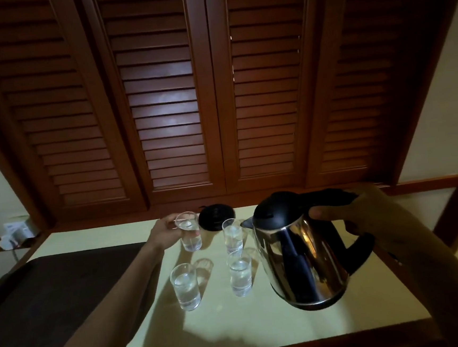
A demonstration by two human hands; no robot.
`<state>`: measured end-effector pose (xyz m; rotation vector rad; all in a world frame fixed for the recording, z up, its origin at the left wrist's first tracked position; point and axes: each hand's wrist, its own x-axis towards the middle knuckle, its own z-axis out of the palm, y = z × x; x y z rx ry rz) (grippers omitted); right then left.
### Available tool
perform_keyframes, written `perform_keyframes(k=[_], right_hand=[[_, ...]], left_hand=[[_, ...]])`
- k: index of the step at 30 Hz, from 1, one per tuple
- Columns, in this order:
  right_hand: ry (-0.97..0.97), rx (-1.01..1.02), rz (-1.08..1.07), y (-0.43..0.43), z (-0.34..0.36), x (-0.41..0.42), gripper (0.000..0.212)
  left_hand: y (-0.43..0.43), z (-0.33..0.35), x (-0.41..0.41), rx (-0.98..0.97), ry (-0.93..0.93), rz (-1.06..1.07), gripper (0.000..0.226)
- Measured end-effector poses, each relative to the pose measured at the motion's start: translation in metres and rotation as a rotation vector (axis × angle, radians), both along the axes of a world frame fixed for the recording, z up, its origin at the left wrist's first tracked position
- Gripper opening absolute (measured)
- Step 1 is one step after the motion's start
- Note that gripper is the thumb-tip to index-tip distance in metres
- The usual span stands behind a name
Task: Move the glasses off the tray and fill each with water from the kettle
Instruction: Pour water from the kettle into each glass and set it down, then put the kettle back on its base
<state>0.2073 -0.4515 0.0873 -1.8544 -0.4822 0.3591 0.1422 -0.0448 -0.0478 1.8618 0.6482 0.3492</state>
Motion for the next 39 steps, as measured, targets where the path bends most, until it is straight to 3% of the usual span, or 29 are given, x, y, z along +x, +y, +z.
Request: perform_keyframes(k=[3, 12, 16, 18, 22, 23, 27, 30, 32, 36, 39], right_hand=[[-0.010, 0.029, -0.011, 0.002, 0.008, -0.011, 0.025], [-0.057, 0.011, -0.016, 0.009, 0.014, -0.020, 0.027], [-0.038, 0.024, -0.021, 0.010, 0.009, -0.016, 0.024], [-0.019, 0.039, -0.019, 0.011, 0.008, -0.013, 0.032], [-0.029, 0.045, -0.048, 0.014, 0.006, -0.009, 0.069], [-0.023, 0.054, -0.047, 0.015, 0.007, -0.009, 0.069], [-0.009, 0.111, -0.014, 0.020, 0.013, -0.008, 0.024], [-0.026, 0.138, -0.005, 0.026, 0.018, 0.003, 0.014], [-0.042, 0.120, 0.019, 0.035, 0.026, 0.012, 0.010], [-0.072, 0.194, 0.117, 0.071, 0.042, 0.046, 0.036], [-0.082, 0.178, 0.060, 0.108, 0.041, 0.086, 0.048]], left_hand=[[0.011, -0.021, 0.008, -0.052, 0.045, 0.026, 0.061], [0.048, -0.073, 0.027, -0.050, 0.099, -0.054, 0.098], [0.026, -0.051, 0.010, -0.009, 0.118, -0.053, 0.079], [0.025, -0.051, 0.006, -0.015, 0.115, -0.051, 0.072], [0.016, -0.038, -0.001, -0.062, 0.109, -0.066, 0.072], [0.015, -0.033, -0.005, -0.098, 0.124, -0.093, 0.077], [0.013, 0.002, -0.027, -0.125, 0.109, -0.083, 0.109], [0.004, 0.050, -0.035, 0.001, -0.088, -0.031, 0.084], [-0.012, 0.094, -0.030, 0.131, -0.210, -0.106, 0.069], [-0.047, 0.173, -0.007, 0.450, -0.361, -0.265, 0.047], [-0.060, 0.209, 0.023, 0.623, -0.265, -0.327, 0.050]])
